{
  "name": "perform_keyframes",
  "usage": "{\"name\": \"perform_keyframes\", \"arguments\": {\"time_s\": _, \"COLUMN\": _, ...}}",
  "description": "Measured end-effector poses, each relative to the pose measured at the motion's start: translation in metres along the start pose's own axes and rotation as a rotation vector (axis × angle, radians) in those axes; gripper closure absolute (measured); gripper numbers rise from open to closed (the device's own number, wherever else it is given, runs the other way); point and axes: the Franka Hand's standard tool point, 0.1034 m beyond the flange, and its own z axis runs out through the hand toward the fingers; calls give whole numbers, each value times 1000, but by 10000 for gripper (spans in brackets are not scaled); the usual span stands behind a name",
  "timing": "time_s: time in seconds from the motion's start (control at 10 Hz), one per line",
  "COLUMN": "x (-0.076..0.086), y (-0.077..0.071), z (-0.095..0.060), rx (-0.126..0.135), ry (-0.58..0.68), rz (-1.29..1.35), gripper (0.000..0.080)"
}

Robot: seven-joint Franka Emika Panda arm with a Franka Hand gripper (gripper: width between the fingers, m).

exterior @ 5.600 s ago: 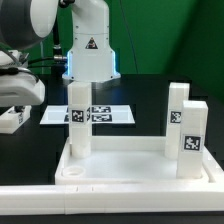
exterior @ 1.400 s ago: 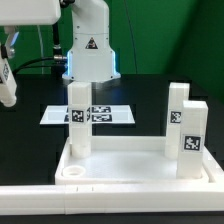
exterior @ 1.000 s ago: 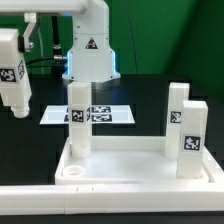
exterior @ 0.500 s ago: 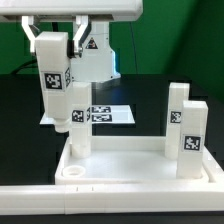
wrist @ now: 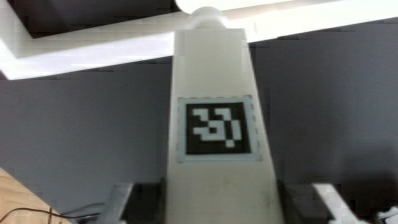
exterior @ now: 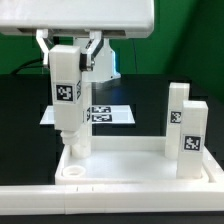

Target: Assemble desk

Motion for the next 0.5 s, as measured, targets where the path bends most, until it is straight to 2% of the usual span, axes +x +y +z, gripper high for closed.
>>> {"name": "perform_keyframes", "arguments": {"time_s": 0.3, "x": -3, "y": 5, "z": 9, "rx": -19, "ry": 17, "rz": -2, "gripper": 509}}
{"name": "perform_keyframes", "arguments": {"time_s": 0.5, "x": -5, "y": 2, "z": 13, "rx": -21, "ry": 20, "rz": -5, "gripper": 509}}
